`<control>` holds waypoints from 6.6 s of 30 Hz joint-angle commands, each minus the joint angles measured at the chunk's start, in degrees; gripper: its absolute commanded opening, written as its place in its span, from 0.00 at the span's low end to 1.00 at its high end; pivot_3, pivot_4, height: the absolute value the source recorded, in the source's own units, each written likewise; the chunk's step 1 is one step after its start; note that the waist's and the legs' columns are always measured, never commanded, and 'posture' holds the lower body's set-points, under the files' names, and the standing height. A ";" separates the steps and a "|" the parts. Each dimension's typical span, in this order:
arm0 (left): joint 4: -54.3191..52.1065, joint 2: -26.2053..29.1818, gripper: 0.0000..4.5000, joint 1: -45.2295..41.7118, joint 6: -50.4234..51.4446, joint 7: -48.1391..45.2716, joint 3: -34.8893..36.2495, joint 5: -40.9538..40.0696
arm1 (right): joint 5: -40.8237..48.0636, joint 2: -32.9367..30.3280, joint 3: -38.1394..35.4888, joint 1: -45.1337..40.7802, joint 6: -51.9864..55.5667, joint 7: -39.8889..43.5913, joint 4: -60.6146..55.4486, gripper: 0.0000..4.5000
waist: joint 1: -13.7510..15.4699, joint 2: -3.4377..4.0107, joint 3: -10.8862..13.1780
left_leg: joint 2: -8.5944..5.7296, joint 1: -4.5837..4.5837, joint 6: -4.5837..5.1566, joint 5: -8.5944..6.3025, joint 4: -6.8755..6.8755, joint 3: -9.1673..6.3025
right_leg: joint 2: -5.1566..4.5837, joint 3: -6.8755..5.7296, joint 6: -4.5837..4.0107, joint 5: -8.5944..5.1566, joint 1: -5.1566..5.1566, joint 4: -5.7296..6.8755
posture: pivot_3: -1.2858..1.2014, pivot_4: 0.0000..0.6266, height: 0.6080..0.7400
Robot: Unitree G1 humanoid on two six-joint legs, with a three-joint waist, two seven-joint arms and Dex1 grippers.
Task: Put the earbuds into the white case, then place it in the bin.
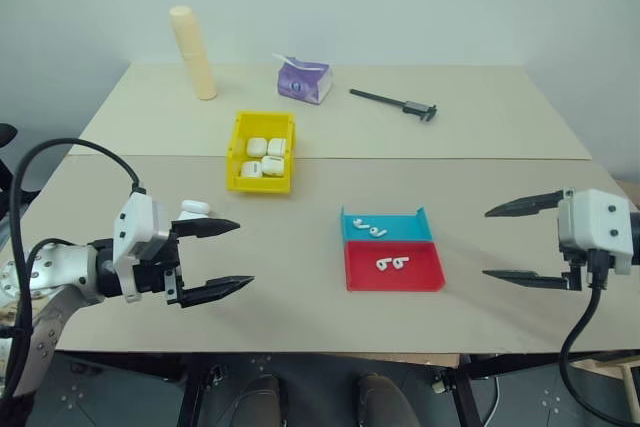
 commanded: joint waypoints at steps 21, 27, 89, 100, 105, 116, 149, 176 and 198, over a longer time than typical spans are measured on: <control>-12.73 -0.93 1.00 -21.82 48.89 38.19 -11.20 6.54 | -2.03 0.79 1.19 -0.71 -0.80 -3.57 -0.03 0.99 | 0.46 -0.06 0.03 | -0.04 0.04 0.00 0.00 0.03 -0.11 | 0.02 0.00 0.02 0.00 0.12 0.04 | 0.52 0.24 1.00; 5.64 4.41 1.00 -42.54 63.61 42.81 -21.51 -1.80 | -2.96 0.95 4.63 -3.15 -0.09 -4.67 1.45 0.99 | 0.02 -0.15 0.09 | -0.07 0.50 0.02 -0.03 -0.01 -0.22 | 0.05 -0.10 0.21 -0.14 0.67 -0.09 | 0.52 0.24 1.00; 91.75 -18.34 1.00 -77.31 41.71 6.71 -55.66 43.91 | -5.43 2.70 5.34 4.24 8.58 -13.22 -5.89 0.99 | 1.18 -0.33 0.19 | -0.20 -0.56 -0.04 -0.01 0.19 -0.11 | 0.01 -0.26 0.10 -0.10 -0.22 0.09 | 0.52 0.24 1.00; 93.57 -19.56 0.62 -76.38 40.17 10.23 -49.78 46.69 | -6.09 2.93 5.43 4.70 8.10 -13.14 -5.93 1.00 | 1.07 -0.30 0.17 | -0.20 -0.47 -0.04 0.00 0.22 -0.11 | 0.01 -0.25 0.10 -0.10 -0.19 0.20 | 0.52 0.24 1.00; 89.96 -18.87 0.62 -77.46 40.01 8.61 -49.18 47.20 | -6.37 2.91 5.52 4.38 8.02 -13.13 -5.55 1.00 | 1.02 -0.31 0.17 | -0.20 -0.49 -0.04 0.00 0.22 -0.11 | 0.02 -0.25 0.10 -0.10 -0.21 0.23 | 0.52 0.24 1.00; 41.20 -7.73 0.62 -67.98 49.75 3.52 -41.18 38.26 | -4.51 0.43 2.24 3.11 10.18 -10.67 -7.46 1.00 | 0.41 -0.27 0.15 | -0.17 -0.50 -0.05 0.00 0.21 -0.20 | 0.00 -0.13 0.11 -0.10 -0.25 0.22 | 0.52 0.24 1.00; 26.43 -30.03 0.62 -4.13 -58.32 -4.23 -19.70 22.38 | -26.70 7.74 48.51 -39.99 11.89 4.62 -7.13 0.74 | -0.01 0.03 -0.10 | -0.08 -0.07 -0.01 -0.02 0.22 -0.10 | -0.05 0.04 0.02 -0.11 -0.15 0.50 | 0.52 0.24 1.00; 23.97 -28.48 0.62 -0.53 -58.28 3.30 -23.05 23.13 | -46.30 21.37 57.72 -42.68 1.19 6.31 6.75 0.66 | -0.05 0.04 -0.13 | -0.04 -0.07 -0.01 -0.03 0.22 0.26 | -0.02 -0.01 -0.02 -0.12 -0.17 0.53 | 0.52 0.24 1.00; 23.46 -27.03 0.62 -0.32 -57.28 6.08 -23.88 23.73 | -49.68 23.35 58.00 -41.57 -2.55 5.33 10.07 0.40 | -0.05 0.04 -0.13 | -0.03 -0.07 -0.01 -0.03 0.21 0.29 | -0.02 -0.03 -0.04 -0.13 -0.18 0.52 | 0.52 0.24 1.00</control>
